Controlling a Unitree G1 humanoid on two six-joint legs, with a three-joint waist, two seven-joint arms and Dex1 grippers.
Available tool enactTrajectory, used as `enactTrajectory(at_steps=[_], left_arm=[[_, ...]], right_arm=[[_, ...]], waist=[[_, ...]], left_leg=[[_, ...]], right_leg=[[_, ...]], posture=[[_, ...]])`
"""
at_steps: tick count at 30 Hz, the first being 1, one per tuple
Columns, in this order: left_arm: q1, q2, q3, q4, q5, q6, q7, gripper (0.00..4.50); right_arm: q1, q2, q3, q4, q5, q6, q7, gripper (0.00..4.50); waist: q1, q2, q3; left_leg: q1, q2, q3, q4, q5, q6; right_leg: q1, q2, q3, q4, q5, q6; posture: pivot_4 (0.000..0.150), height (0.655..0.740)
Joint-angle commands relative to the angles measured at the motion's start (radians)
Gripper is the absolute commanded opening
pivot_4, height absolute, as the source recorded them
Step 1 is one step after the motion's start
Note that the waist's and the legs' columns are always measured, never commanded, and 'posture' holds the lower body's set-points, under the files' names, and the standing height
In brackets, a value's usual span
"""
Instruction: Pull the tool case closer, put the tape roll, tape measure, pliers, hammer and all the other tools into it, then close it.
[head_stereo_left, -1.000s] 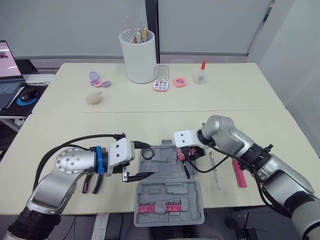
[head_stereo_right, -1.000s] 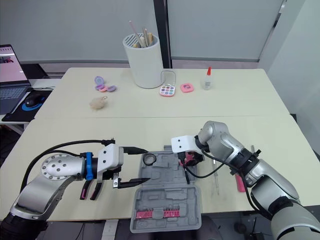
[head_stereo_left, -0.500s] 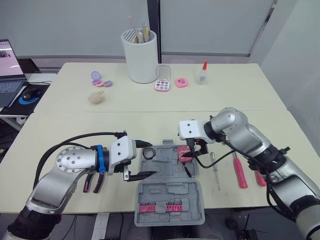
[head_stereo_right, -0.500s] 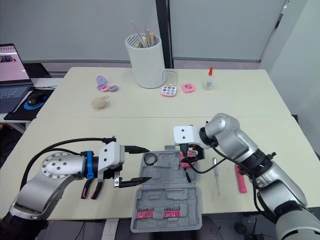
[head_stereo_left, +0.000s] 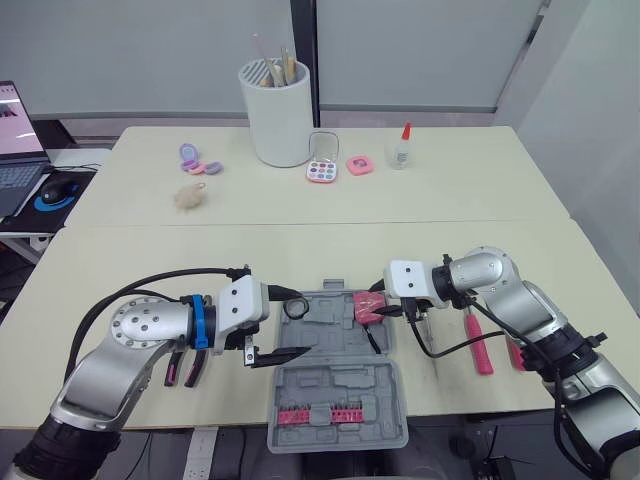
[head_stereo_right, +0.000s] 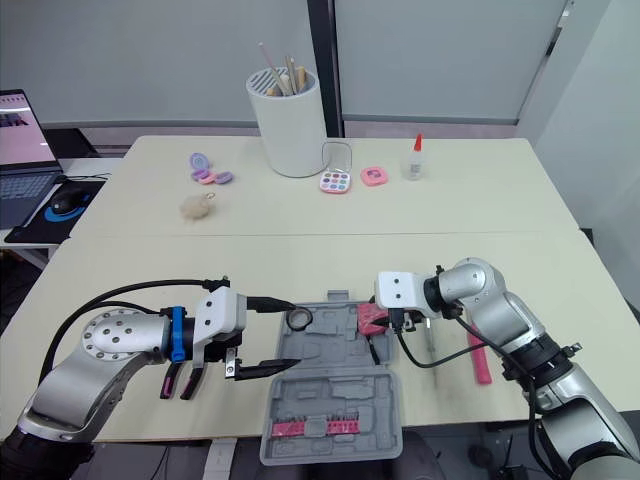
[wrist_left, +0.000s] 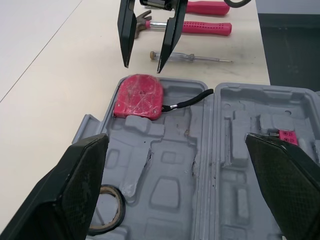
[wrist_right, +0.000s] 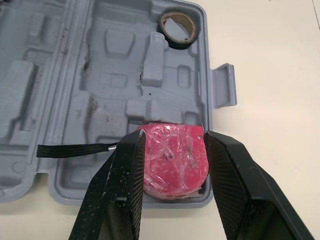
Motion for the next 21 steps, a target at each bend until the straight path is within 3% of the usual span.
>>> enactTrajectory(at_steps=[1,4,10,21], left_arm=[[-0.001,0.004,0.020,0.010,0.001,-0.041,-0.008,4.50],[0.004,0.004,0.020,0.028,0.003,-0.062,-0.013,4.50],[-0.008,-0.007,0.018,0.058,-0.012,-0.081,-0.025,4.50],[-0.010,-0.011,0.013,0.128,-0.006,-0.153,-0.073,4.50]], right_arm=[[0.006,0.005,-0.033,0.025,-0.008,-0.072,-0.048,1.96],[0.024,0.021,-0.060,0.048,0.024,-0.168,-0.066,1.96],[0.045,0.032,-0.089,0.072,0.086,-0.133,-0.048,1.96],[0.054,0.110,-0.081,0.250,0.058,-0.210,-0.117,1.96]], waist=[[0.000,0.000,0.000],[0.001,0.000,0.000],[0.001,0.000,0.000],[0.000,0.000,0.000]], left_leg=[[0.000,0.000,0.000,0.000,0.000,0.000],[0.000,0.000,0.000,0.000,0.000,0.000],[0.000,0.000,0.000,0.000,0.000,0.000],[0.000,0.000,0.001,0.000,0.000,0.000]], right_leg=[[0.000,0.000,0.000,0.000,0.000,0.000],[0.000,0.000,0.000,0.000,0.000,0.000],[0.000,0.000,0.000,0.000,0.000,0.000],[0.000,0.000,0.001,0.000,0.000,0.000]], posture=[[0.150,0.7366],[0.150,0.7366],[0.150,0.7366],[0.150,0.7366]])
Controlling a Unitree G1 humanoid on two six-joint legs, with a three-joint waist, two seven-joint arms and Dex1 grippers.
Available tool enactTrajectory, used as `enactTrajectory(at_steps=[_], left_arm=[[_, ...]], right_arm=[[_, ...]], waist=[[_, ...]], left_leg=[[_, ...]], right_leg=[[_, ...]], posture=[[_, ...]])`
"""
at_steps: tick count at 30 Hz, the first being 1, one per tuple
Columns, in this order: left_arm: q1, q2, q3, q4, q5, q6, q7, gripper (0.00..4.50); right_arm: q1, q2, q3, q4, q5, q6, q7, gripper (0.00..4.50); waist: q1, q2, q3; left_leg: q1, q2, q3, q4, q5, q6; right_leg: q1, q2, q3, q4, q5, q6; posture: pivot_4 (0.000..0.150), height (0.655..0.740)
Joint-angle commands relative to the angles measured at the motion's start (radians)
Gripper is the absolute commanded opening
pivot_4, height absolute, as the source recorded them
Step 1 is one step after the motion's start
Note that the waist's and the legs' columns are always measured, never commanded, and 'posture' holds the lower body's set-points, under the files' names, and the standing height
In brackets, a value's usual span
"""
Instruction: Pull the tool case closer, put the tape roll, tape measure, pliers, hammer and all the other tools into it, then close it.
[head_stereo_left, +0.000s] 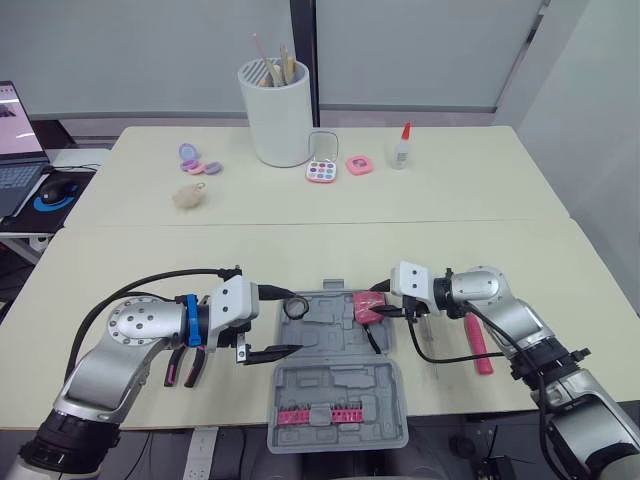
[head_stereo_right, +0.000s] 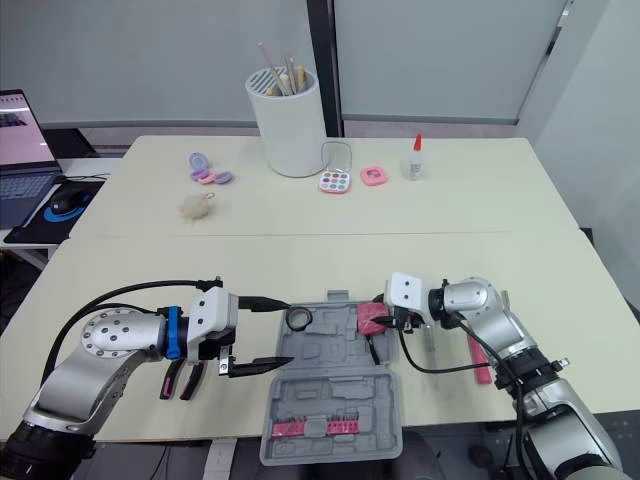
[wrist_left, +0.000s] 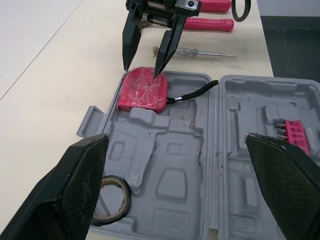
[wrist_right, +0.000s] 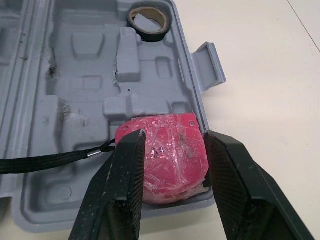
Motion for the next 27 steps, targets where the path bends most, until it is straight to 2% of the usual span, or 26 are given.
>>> enactTrajectory(at_steps=[1,8,16,19,22,27], left_arm=[[0.002,0.000,0.014,0.007,-0.007,-0.038,-0.022,4.50],[0.009,-0.002,0.007,0.018,0.001,-0.069,-0.037,4.50],[0.002,0.003,0.011,0.011,-0.002,-0.063,-0.037,4.50],[-0.003,0.004,0.012,0.006,-0.004,-0.054,-0.034,4.50],[-0.003,0.003,0.021,0.002,-0.010,-0.043,-0.025,4.50],[0.023,0.002,0.074,0.014,-0.015,-0.043,0.020,4.50]], right_arm=[[-0.014,0.018,-0.020,0.033,0.001,-0.039,-0.016,1.96],[-0.014,0.028,0.015,0.173,-0.029,-0.046,0.017,1.96],[-0.012,0.037,0.061,0.312,-0.078,-0.027,0.027,1.96],[-0.028,0.052,0.054,0.349,-0.090,-0.091,-0.013,1.96],[-0.034,0.082,0.005,0.314,-0.039,-0.132,-0.036,1.96],[0.010,0.075,-0.052,0.151,-0.007,-0.171,-0.074,1.96]], waist=[[0.001,0.000,0.000],[0.001,0.000,0.000],[0.001,0.000,-0.002],[0.001,-0.001,-0.003],[0.001,-0.001,-0.003],[0.001,-0.001,-0.002]], left_leg=[[0.000,0.000,0.000,0.000,0.000,0.000],[0.001,0.000,0.000,0.000,0.000,0.000],[0.010,0.000,0.001,-0.001,0.000,0.000],[0.012,0.000,0.001,-0.001,0.000,0.000],[0.015,0.000,0.001,-0.001,0.000,0.000],[0.013,0.000,0.000,-0.002,0.000,0.000]], right_leg=[[0.000,0.000,0.000,0.000,0.000,0.000],[0.001,0.000,0.000,0.000,0.000,0.000],[0.010,0.000,0.001,-0.001,0.000,0.000],[0.012,-0.001,0.001,-0.001,0.000,0.000],[0.016,-0.001,0.001,-0.002,0.000,0.000],[0.014,-0.001,0.001,-0.002,0.000,0.000]], posture=[[0.150,0.7366],[0.150,0.7366],[0.150,0.7366],[0.150,0.7366],[0.150,0.7366],[0.150,0.7366]])
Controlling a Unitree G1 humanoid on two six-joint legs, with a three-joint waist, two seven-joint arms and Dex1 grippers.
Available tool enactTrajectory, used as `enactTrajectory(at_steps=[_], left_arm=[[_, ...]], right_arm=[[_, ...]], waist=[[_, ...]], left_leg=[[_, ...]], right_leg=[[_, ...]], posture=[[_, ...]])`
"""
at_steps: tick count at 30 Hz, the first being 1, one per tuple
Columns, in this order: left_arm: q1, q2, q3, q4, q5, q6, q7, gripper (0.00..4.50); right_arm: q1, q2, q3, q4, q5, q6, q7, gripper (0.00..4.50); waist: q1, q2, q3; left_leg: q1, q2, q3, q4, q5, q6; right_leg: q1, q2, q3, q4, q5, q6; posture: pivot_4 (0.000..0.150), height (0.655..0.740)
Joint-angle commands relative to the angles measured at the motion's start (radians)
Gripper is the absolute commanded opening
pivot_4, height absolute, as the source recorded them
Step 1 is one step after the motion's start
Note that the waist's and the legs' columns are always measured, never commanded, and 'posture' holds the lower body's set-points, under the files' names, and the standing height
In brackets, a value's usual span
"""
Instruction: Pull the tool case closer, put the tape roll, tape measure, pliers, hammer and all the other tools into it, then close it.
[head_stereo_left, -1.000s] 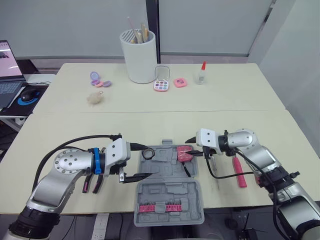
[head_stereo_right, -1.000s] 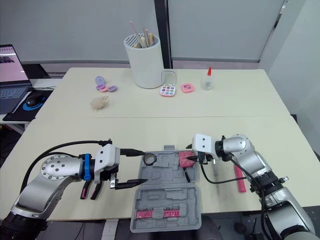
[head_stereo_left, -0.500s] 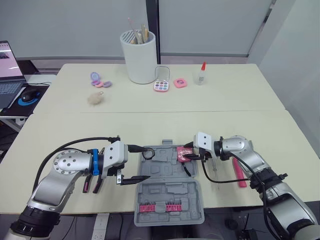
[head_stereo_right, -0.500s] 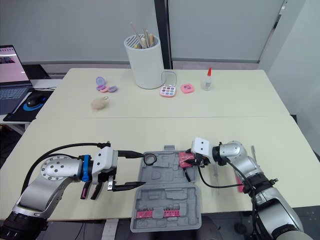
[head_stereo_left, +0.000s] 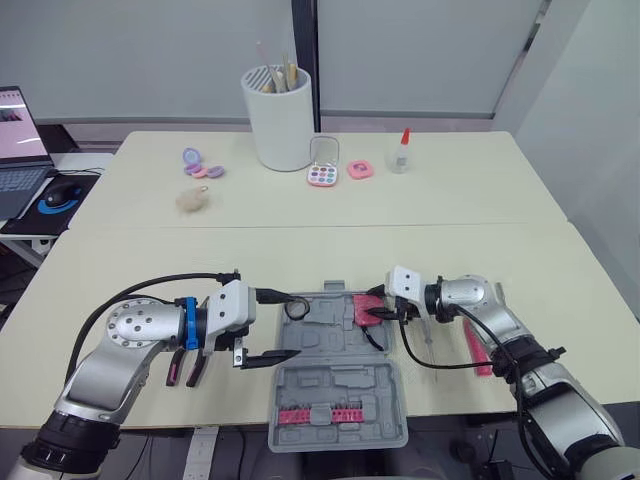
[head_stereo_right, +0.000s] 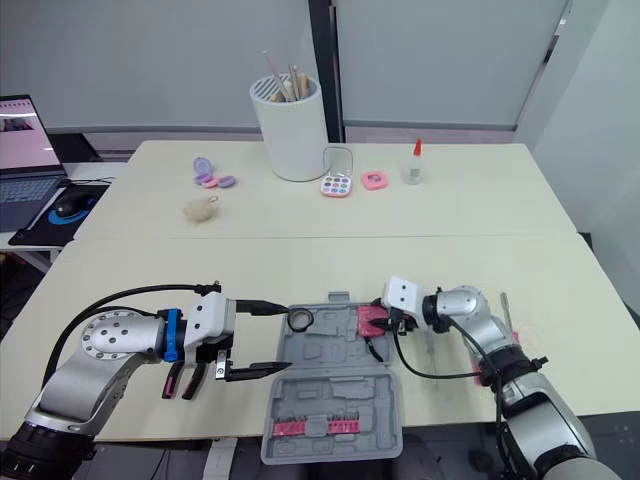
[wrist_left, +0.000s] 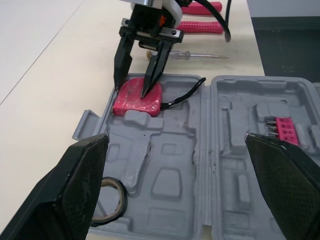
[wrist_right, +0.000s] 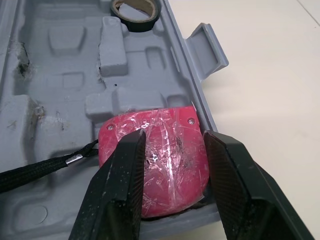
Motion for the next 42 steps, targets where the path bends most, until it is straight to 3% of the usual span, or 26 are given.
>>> enactTrajectory(at_steps=[1,8,15,16,20,24,33,38,42], left_arm=[[0.018,0.004,0.072,-0.012,-0.018,0.002,0.038,4.50],[0.111,-0.015,0.282,0.030,-0.051,0.070,0.188,4.50],[0.284,0.016,0.568,0.156,-0.093,0.160,0.233,4.50],[0.311,0.022,0.600,0.180,-0.093,0.162,0.229,4.50],[0.402,0.038,0.673,0.246,-0.094,0.175,0.209,4.50],[0.469,0.034,0.699,0.192,-0.107,0.229,0.207,4.50],[0.547,0.018,0.731,0.120,-0.120,0.285,0.221,4.50],[0.567,-0.005,0.740,0.092,-0.135,0.321,0.246,4.50],[0.603,-0.091,0.729,-0.014,-0.161,0.406,0.337,4.50]], right_arm=[[0.029,-0.014,-0.039,-0.132,0.007,-0.008,-0.038,1.96],[0.144,-0.119,-0.182,-0.524,0.096,0.212,-0.068,1.96],[0.376,-0.434,-0.436,-0.691,0.177,0.384,0.009,1.96],[0.409,-0.470,-0.472,-0.691,0.179,0.392,0.015,2.35],[0.532,-0.579,-0.592,-0.697,0.199,0.424,0.047,3.20],[0.675,-0.641,-0.699,-0.713,0.207,0.440,0.100,4.48],[0.824,-0.656,-0.803,-0.791,0.242,0.500,0.149,4.48],[0.787,-0.654,-0.788,-0.806,0.257,0.479,0.143,4.48],[0.673,-0.640,-0.722,-0.890,0.338,0.508,0.150,4.48]], waist=[[-0.001,0.001,0.001],[0.001,0.001,0.001],[0.004,0.001,0.002],[0.004,0.001,0.002],[0.000,0.001,0.002],[0.002,0.000,0.001],[0.002,-0.002,0.001],[0.001,-0.002,0.001],[-0.003,-0.003,0.002]], left_leg=[[-0.001,0.000,0.000,0.000,0.000,0.000],[-0.007,0.000,0.001,0.000,0.000,0.000],[-0.007,-0.001,0.001,-0.001,0.000,0.000],[-0.007,-0.001,0.002,-0.001,0.000,0.000],[-0.006,0.000,0.003,-0.001,0.000,0.000],[-0.005,0.000,0.003,-0.002,0.000,0.000],[-0.005,0.000,0.006,-0.002,0.000,0.000],[-0.005,0.000,0.009,-0.002,0.000,0.000],[-0.005,0.000,0.012,-0.002,-0.001,0.000]], right_leg=[[-0.001,0.000,0.000,0.000,0.000,0.000],[-0.009,-0.001,0.001,0.001,0.000,0.000],[-0.009,-0.003,0.001,0.000,0.000,0.000],[-0.009,-0.003,0.001,0.000,0.000,0.000],[-0.009,-0.002,0.002,0.000,-0.001,-0.001],[-0.008,-0.002,0.001,0.000,-0.001,-0.001],[-0.009,-0.002,0.004,0.000,-0.001,-0.001],[-0.010,-0.002,0.008,0.000,-0.001,-0.001],[-0.011,-0.002,0.011,0.000,-0.001,0.000]], posture=[[0.150,0.7366],[0.150,0.7366],[0.150,0.7366],[0.150,0.7366],[0.150,0.7366],[0.150,0.7366],[0.150,0.7366],[0.150,0.7366],[0.150,0.7366]])
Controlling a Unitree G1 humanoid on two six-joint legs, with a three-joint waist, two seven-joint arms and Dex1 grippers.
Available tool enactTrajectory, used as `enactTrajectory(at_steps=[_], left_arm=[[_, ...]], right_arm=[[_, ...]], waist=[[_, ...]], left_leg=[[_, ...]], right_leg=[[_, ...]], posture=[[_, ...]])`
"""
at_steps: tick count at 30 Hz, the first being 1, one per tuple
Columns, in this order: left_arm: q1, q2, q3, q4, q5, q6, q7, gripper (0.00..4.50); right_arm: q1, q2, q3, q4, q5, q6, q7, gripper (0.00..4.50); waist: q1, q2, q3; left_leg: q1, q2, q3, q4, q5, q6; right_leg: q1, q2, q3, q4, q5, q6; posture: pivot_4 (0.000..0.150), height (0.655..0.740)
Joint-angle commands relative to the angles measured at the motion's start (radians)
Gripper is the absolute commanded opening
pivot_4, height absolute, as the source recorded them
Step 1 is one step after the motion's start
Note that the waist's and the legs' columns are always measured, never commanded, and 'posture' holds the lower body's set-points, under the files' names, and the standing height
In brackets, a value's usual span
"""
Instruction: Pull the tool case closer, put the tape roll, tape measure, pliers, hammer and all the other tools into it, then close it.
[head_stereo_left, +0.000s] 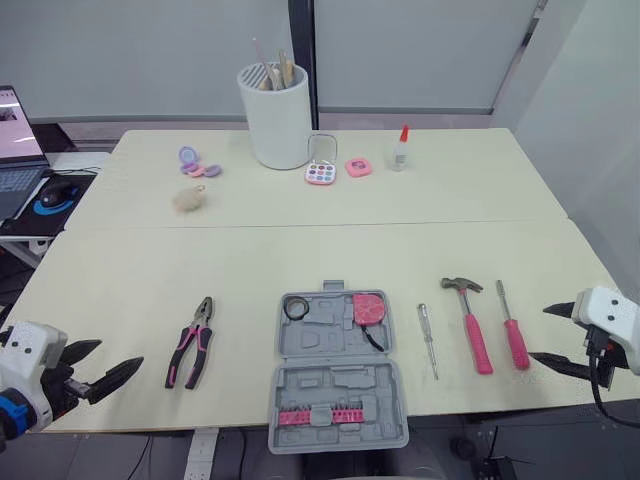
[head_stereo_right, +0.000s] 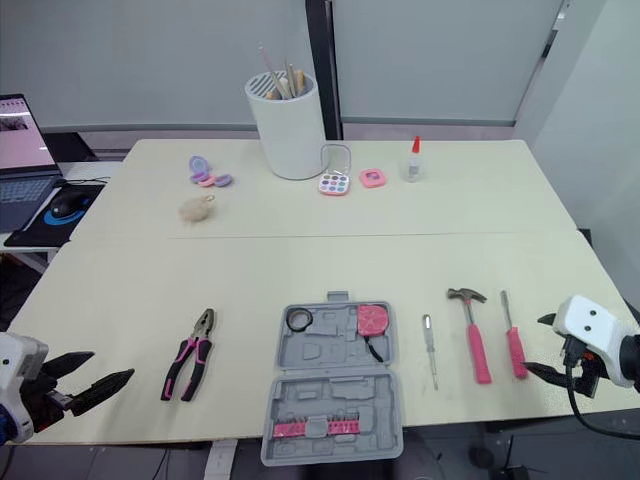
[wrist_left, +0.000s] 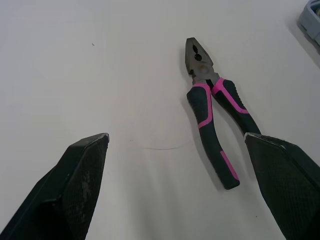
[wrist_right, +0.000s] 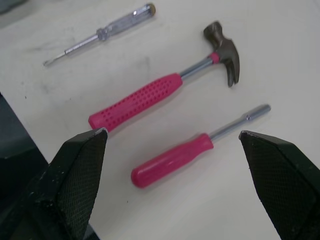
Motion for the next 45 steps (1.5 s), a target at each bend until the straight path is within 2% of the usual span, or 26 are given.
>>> enactTrajectory(at_steps=[1,6,9,10,12,16,25,34,37,41,45], left_arm=[[0.024,-0.071,0.017,-0.120,-0.044,0.082,0.094,4.50],[-0.003,-0.184,-0.042,-0.263,-0.057,0.165,0.242,4.50],[-0.040,-0.234,-0.094,-0.300,-0.006,0.182,0.348,4.50],[-0.058,-0.258,-0.099,-0.311,-0.023,0.199,0.375,4.50],[-0.084,-0.284,-0.130,-0.326,-0.011,0.222,0.429,4.50],[-0.161,-0.312,-0.226,-0.244,0.079,0.195,0.511,4.50],[-0.287,-0.331,-0.317,-0.068,0.146,0.175,0.566,4.50],[-0.306,-0.346,-0.393,-0.082,0.187,0.234,0.598,4.50],[-0.288,-0.365,-0.391,-0.116,0.169,0.276,0.608,3.92],[-0.281,-0.380,-0.381,-0.135,0.151,0.318,0.605,2.67],[-0.291,-0.380,-0.357,-0.120,0.147,0.329,0.610,2.56]], right_arm=[[-0.102,0.000,0.045,-0.109,0.097,0.026,0.012,4.48],[-0.283,0.008,0.169,-0.239,0.267,0.174,0.014,4.48],[-0.383,0.011,0.238,-0.273,0.317,0.227,0.010,4.48],[-0.410,0.013,0.257,-0.280,0.330,0.240,0.009,4.48],[-0.456,0.018,0.290,-0.289,0.351,0.260,0.010,4.48],[-0.596,0.092,0.411,-0.301,0.375,0.277,0.013,4.48],[-0.652,0.132,0.504,-0.275,0.330,0.245,0.026,4.48],[-0.645,0.140,0.511,-0.280,0.319,0.241,0.016,4.48],[-0.643,0.141,0.511,-0.281,0.314,0.238,0.012,4.50],[-0.641,0.145,0.515,-0.282,0.302,0.229,0.010,4.50],[-0.640,0.146,0.519,-0.283,0.289,0.216,0.010,4.50]], waist=[[-0.002,0.000,0.000],[0.003,-0.003,0.000],[0.008,-0.003,0.000],[0.010,-0.005,0.000],[0.009,-0.006,-0.001],[0.007,-0.006,-0.001],[0.005,-0.006,-0.001],[0.006,-0.004,-0.002],[0.006,-0.004,-0.002],[0.006,-0.004,-0.002],[0.006,-0.003,-0.002]], left_leg=[[0.000,0.000,0.000,0.000,0.000,0.000],[0.000,0.000,-0.001,0.000,0.000,0.000],[0.000,0.000,-0.001,0.001,0.000,0.000],[0.000,-0.001,-0.001,0.001,0.000,0.000],[0.000,-0.001,-0.001,0.001,0.000,0.000],[0.000,-0.001,0.000,0.001,0.000,0.000],[-0.001,-0.001,0.000,0.001,0.000,0.000],[0.000,-0.001,-0.001,0.001,0.000,0.000],[0.000,-0.001,0.000,0.001,0.000,0.000],[0.000,-0.001,0.000,0.001,0.000,0.000],[0.000,-0.001,0.000,0.001,0.000,0.000]], right_leg=[[0.000,0.000,0.000,0.000,0.000,0.000],[0.000,0.001,0.000,0.000,0.000,0.001],[0.001,0.000,0.001,0.000,0.001,0.002],[0.001,0.000,0.001,0.000,0.001,0.002],[0.001,0.000,0.001,-0.001,0.001,0.002],[0.001,0.001,0.001,-0.001,0.002,0.002],[0.000,0.000,0.001,0.000,0.002,0.002],[0.001,0.000,0.001,0.001,0.002,0.002],[0.001,-0.001,0.001,0.000,0.002,0.002],[0.001,-0.001,0.001,0.000,0.002,0.002],[0.001,-0.001,0.001,0.000,0.002,0.002]], posture=[[0.150,0.7366],[0.150,0.7366],[0.150,0.7366],[0.150,0.7366],[0.150,0.7366],[0.150,0.7366],[0.150,0.7366],[0.150,0.7366],[0.150,0.7366],[0.150,0.7366],[0.150,0.7366]])
